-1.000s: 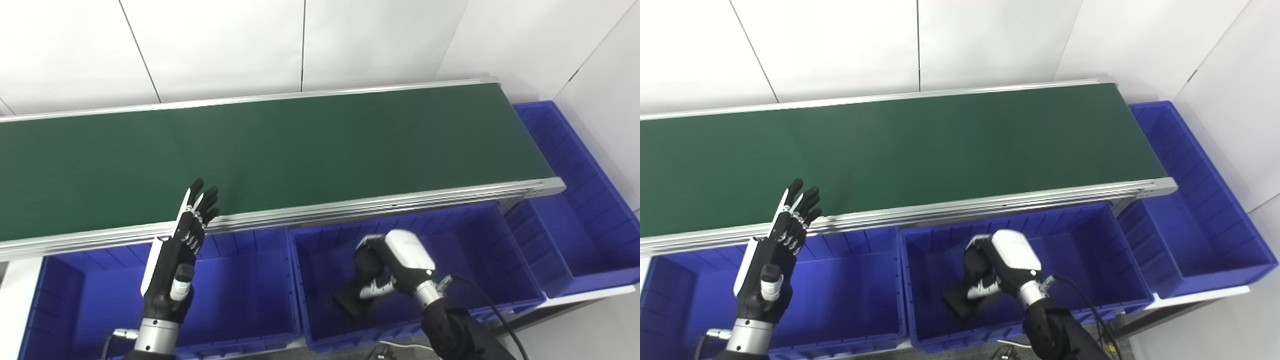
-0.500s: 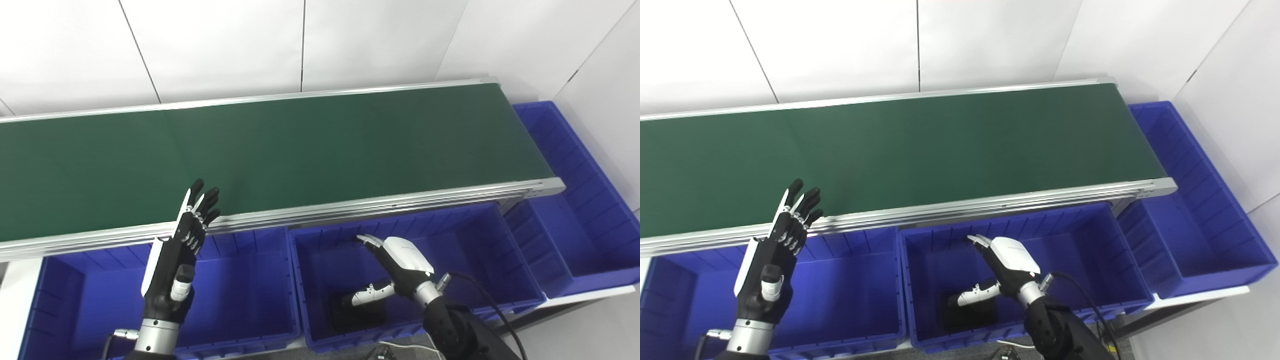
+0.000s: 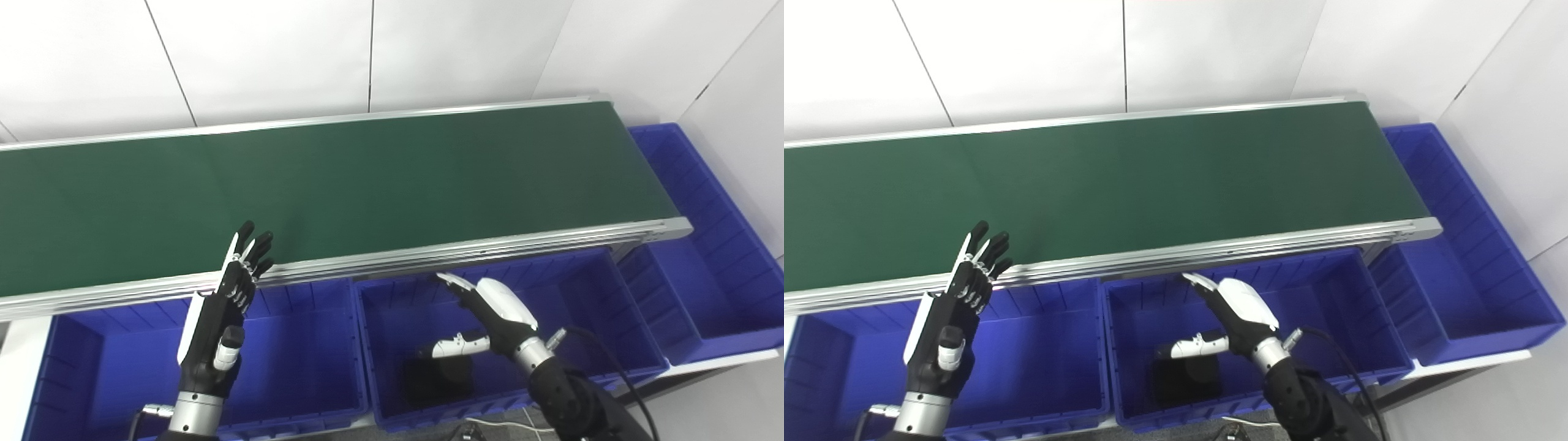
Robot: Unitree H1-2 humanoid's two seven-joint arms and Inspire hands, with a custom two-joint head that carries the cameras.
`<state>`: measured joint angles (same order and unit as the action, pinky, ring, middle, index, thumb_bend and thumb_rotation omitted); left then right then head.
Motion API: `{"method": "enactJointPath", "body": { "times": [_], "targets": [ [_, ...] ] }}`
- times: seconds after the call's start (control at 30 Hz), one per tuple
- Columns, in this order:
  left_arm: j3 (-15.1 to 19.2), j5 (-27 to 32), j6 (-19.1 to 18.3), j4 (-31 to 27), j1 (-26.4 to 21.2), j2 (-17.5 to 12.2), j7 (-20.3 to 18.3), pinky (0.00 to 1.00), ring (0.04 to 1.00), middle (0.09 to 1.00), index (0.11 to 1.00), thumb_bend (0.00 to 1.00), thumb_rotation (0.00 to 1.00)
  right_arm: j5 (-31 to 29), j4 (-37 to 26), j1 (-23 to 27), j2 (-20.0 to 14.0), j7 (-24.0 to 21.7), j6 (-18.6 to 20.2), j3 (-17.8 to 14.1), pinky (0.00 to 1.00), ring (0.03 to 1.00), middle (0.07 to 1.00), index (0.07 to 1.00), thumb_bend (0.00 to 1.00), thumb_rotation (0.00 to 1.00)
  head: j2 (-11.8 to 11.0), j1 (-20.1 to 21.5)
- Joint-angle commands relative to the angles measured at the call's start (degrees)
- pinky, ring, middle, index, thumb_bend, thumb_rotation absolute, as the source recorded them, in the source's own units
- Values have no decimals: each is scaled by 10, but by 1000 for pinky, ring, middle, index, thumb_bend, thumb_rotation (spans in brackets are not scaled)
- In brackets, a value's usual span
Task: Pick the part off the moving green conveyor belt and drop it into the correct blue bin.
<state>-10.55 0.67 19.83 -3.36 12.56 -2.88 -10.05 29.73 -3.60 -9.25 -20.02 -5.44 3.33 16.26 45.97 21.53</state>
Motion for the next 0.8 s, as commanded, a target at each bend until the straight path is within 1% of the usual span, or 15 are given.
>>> {"method": "enactJointPath", "body": {
  "times": [0.0, 0.03, 0.1, 0.13, 0.23, 0.4, 0.43, 0.47, 0.5, 0.57, 0.6, 0.63, 0.67, 0.7, 0.77],
  "targets": [
    [0, 0, 16, -23, -5, 6, 4, 922, 959, 942, 1000, 975, 969, -34, -65, -8, -8, -22, -13, -10, 744, 901, 943, 910, 1000, 714, 1, -3],
    [1, -2, 16, -23, -6, 6, 5, 917, 955, 943, 1000, 974, 975, -42, -84, -12, -9, -31, -8, -11, 723, 889, 933, 910, 1000, 724, 1, -3],
    [1, -4, 16, -24, -6, 7, 7, 915, 954, 945, 1000, 974, 978, -52, -114, -19, -13, -49, -1, -13, 721, 882, 921, 902, 1000, 725, 1, -4],
    [2, -4, 15, -25, -7, 8, 7, 915, 953, 946, 1000, 974, 978, -62, -130, -22, -17, -59, -3, -13, 722, 881, 919, 901, 1000, 726, 2, -13],
    [2, -5, 12, -27, -7, 9, 8, 926, 954, 940, 1000, 976, 979, -84, -167, -30, -23, -83, -6, -14, 707, 846, 889, 870, 1000, 727, 3, -23],
    [2, -7, 17, -25, -7, 10, 9, 917, 952, 938, 1000, 959, 978, -126, -198, -39, -20, -100, -27, -16, 698, 802, 842, 837, 1000, 721, 3, -23],
    [2, -7, 17, -25, -6, 11, 9, 913, 952, 938, 1000, 955, 976, -138, -198, -42, -17, -98, -39, -17, 698, 793, 829, 824, 1000, 703, 1, -48],
    [2, -6, 15, -25, -5, 11, 9, 914, 952, 937, 1000, 955, 973, -147, -197, -44, -12, -93, -52, -18, 690, 778, 814, 812, 1000, 690, 1, -48],
    [2, -7, 16, -25, -4, 12, 9, 917, 954, 937, 1000, 953, 970, -154, -194, -46, -6, -86, -69, -20, 677, 759, 797, 800, 1000, 679, -1, -60],
    [1, -7, 20, -22, -3, 12, 8, 910, 949, 938, 1000, 937, 967, -165, -172, -48, 16, -60, -119, -25, 634, 722, 767, 782, 1000, 677, -2, -68],
    [1, -7, 22, -21, -3, 12, 7, 914, 950, 941, 1000, 923, 964, -169, -163, -48, 23, -53, -135, -27, 635, 740, 780, 784, 1000, 693, -2, -68],
    [0, -7, 24, -19, -3, 12, 7, 914, 949, 940, 1000, 911, 963, -177, -152, -49, 35, -45, -150, -29, 685, 795, 824, 806, 1000, 726, -4, -78],
    [0, -6, 26, -18, -2, 12, 7, 916, 949, 940, 1000, 903, 962, -184, -141, -49, 44, -40, -162, -31, 733, 840, 857, 824, 1000, 738, -5, -82],
    [-1, -6, 28, -17, -2, 13, 6, 922, 953, 939, 1000, 896, 961, -189, -130, -48, 53, -35, -175, -32, 803, 897, 896, 853, 1000, 758, -7, -85],
    [-2, -4, 29, -16, 0, 13, 6, 924, 954, 938, 1000, 894, 959, -194, -104, -43, 68, -27, -201, -35, 836, 921, 918, 874, 1000, 774, -10, -93]
  ]
}}
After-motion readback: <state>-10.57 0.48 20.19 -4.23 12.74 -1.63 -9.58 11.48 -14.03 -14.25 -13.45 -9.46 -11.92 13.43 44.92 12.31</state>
